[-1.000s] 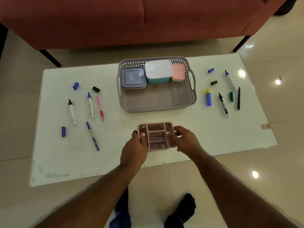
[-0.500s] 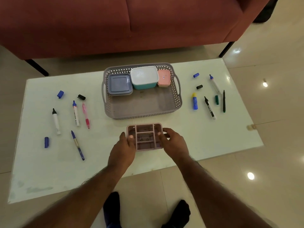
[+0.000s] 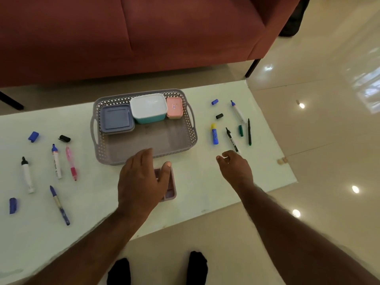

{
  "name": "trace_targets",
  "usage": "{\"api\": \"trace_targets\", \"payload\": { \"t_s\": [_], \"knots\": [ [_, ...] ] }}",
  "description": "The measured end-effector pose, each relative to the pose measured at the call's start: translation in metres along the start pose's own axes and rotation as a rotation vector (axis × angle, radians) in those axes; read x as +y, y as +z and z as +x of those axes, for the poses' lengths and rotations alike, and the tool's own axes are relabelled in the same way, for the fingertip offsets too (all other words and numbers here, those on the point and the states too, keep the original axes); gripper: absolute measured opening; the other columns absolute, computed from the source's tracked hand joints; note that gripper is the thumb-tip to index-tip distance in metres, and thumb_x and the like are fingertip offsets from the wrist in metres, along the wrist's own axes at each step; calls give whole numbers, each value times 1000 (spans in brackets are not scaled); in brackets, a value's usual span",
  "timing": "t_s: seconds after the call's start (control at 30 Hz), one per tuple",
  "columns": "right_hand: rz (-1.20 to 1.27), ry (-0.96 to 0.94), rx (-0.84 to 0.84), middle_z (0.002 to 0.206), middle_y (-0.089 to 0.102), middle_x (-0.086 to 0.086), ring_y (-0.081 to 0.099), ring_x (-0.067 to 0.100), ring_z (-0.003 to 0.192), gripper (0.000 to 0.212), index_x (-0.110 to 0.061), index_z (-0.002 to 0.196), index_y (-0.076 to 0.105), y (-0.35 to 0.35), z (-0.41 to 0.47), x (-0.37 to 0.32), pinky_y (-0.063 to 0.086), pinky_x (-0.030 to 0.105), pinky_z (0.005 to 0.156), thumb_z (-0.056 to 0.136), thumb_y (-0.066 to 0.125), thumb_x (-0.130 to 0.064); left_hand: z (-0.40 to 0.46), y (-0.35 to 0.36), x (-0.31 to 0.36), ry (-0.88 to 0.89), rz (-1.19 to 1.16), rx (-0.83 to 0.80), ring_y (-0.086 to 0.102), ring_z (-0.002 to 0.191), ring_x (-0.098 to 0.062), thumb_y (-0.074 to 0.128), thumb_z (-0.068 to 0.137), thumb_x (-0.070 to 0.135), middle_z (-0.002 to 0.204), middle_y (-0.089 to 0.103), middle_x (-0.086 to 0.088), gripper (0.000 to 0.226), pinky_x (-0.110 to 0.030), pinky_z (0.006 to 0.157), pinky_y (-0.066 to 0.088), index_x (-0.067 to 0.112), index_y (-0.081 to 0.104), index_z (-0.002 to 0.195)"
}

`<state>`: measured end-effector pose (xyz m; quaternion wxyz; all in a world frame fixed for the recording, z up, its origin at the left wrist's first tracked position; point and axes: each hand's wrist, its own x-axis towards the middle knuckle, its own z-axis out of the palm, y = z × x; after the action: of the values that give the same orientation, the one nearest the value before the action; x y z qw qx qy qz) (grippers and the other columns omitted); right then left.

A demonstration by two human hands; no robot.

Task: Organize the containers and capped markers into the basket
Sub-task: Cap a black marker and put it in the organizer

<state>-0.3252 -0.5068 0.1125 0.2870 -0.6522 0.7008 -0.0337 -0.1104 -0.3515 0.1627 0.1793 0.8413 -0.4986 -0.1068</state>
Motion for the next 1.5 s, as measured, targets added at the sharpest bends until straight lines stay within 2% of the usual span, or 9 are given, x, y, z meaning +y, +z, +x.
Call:
{"api": "trace_targets", "payload": {
  "t_s": [0.17, 0.43, 0.6, 0.73, 0.97, 1.13, 1.27, 1.4, 1.5],
  "knots": [
    [-182, -44, 54, 125, 61, 4, 59, 26, 113, 40, -19, 130, 57, -18, 52, 19, 47, 34, 85, 94, 51, -35, 15, 21, 30, 79, 18, -85, 60, 112, -30, 45, 90, 56, 123, 64, -11, 60, -42, 93, 49, 9, 57, 126],
    [-324, -88, -26, 114, 58, 6, 61, 26, 102, 34, -15, 123, 60, -9, 103, 42, 52, 35, 76, 94, 56, -32, 31, 56, 64, 141, 45, -87, 61, 112, -28, 42, 91, 56, 123, 65, -10, 61, -40, 93, 49, 9, 58, 126],
    [-262, -63, -5, 105, 61, 7, 61, 25, 89, 26, -9, 113, 61, 2, 111, 49, 46, 30, 68, 95, 56, -26, 36, 69, 85, 177, 25, -72, 60, 116, -28, 44, 91, 54, 127, 64, -10, 60, -41, 97, 48, 9, 57, 130],
    [7, 67, -21, 103, 66, 6, 59, 25, 88, 21, -10, 105, 60, 6, 102, 46, 40, 28, 71, 92, 56, -25, 37, 71, 96, 135, -41, -100, 56, 122, -25, 39, 92, 58, 133, 61, -7, 64, -40, 102, 44, 12, 55, 134],
    [508, -334, 11, 79, 66, -10, 61, 3, 71, 19, -19, 96, 61, 12, 26, -7, 48, 17, 66, 86, 71, -32, 56, 56, 103, -68, -287, -211, 57, 122, -19, 41, 96, 62, 137, 58, 0, 60, -34, 95, 47, 21, 50, 138],
    [555, -600, -9, 81, 66, -8, 61, 5, 72, 13, -14, 96, 64, 20, -19, -54, 49, 14, 62, 84, 66, -10, 67, 37, 95, -117, -359, -142, 65, 84, -17, 41, 97, 58, 91, 67, 5, 40, -35, 73, 54, 22, 58, 104],
    [483, -700, -55, 83, 64, -17, 60, 0, 72, 17, -16, 97, 67, 12, -19, -64, 46, 10, 63, 83, 67, -25, 75, 18, 81, -165, -363, -111, 62, 78, -25, 38, 100, 53, 79, 63, 1, 40, -38, 67, 49, 19, 55, 90],
    [296, -483, -23, 88, 69, -9, 62, 6, 75, 23, -18, 106, 68, -3, 31, -52, 50, 24, 75, 89, 69, -34, 81, 10, 68, -150, -325, -91, 57, 73, -29, 39, 100, 52, 71, 56, 1, 40, -35, 59, 38, 18, 49, 82],
    [109, -334, 7, 110, 70, 1, 64, 20, 101, 27, -17, 118, 64, -8, 92, -40, 45, 27, 86, 94, 59, -29, 85, 19, 67, -127, -309, -104, 58, 76, -36, 40, 99, 53, 75, 61, -8, 41, -40, 64, 46, 17, 48, 81]
  ]
}}
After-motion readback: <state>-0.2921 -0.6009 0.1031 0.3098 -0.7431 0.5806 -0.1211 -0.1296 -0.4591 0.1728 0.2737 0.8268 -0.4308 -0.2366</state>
